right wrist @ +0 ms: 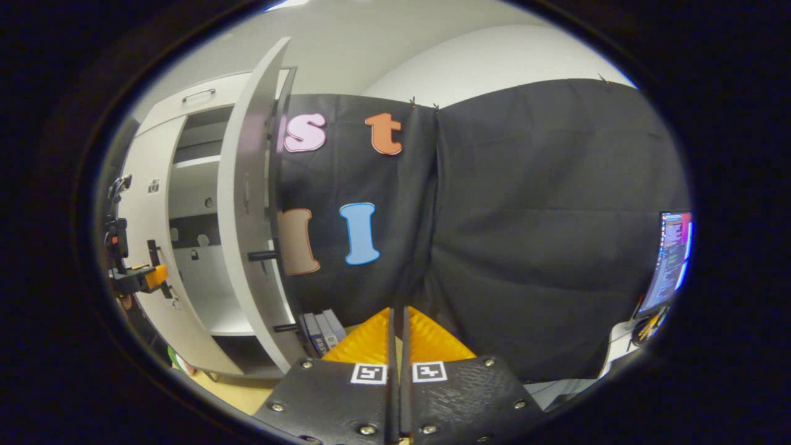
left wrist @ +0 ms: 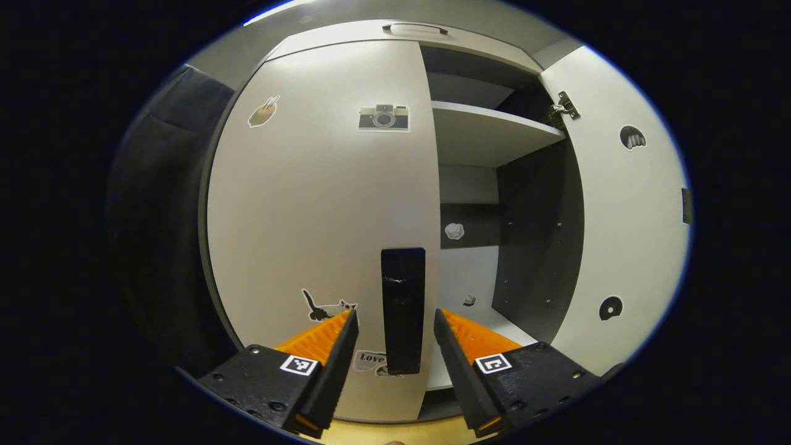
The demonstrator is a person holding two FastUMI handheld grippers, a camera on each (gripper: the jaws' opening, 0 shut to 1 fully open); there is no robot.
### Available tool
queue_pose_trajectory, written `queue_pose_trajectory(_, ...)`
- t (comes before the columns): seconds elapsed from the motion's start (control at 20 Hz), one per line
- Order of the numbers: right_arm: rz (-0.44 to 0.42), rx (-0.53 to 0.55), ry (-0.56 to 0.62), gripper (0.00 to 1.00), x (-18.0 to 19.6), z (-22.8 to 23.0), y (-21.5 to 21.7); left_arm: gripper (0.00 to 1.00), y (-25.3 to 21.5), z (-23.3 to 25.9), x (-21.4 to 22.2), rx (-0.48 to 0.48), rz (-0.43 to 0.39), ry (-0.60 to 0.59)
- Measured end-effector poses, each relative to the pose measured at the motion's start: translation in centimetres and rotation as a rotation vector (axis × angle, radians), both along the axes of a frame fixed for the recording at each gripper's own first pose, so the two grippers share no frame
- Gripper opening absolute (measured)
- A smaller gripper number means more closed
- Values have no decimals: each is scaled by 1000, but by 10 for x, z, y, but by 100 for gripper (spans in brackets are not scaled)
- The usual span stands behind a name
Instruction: Open the right door of the double-door shoe cabinet with the right hand, and open the left door with the left hand.
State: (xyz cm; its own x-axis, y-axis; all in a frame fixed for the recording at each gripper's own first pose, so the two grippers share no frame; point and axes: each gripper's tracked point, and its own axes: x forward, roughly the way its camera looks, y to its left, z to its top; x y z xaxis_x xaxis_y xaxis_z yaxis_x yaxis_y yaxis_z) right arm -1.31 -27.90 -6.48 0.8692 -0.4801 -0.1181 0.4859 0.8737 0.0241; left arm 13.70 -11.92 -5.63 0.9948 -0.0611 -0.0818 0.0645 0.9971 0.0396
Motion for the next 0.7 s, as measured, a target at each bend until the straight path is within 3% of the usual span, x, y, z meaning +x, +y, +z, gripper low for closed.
queue_pose_trajectory(0.35, -28, 9, 35, 1, -4, -12, -12, 66, -4, -6, 12, -8, 8, 10)
queue_pose_trajectory(0.65, -18, -4, 68, 1, -1, -19, -8, 45, -8, -6, 15, -19, 15, 8)
queue_pose_trajectory(0.7, -16, -4, 71, 1, -1, -20, -7, 34, -7, -7, 16, -6, 17, 11)
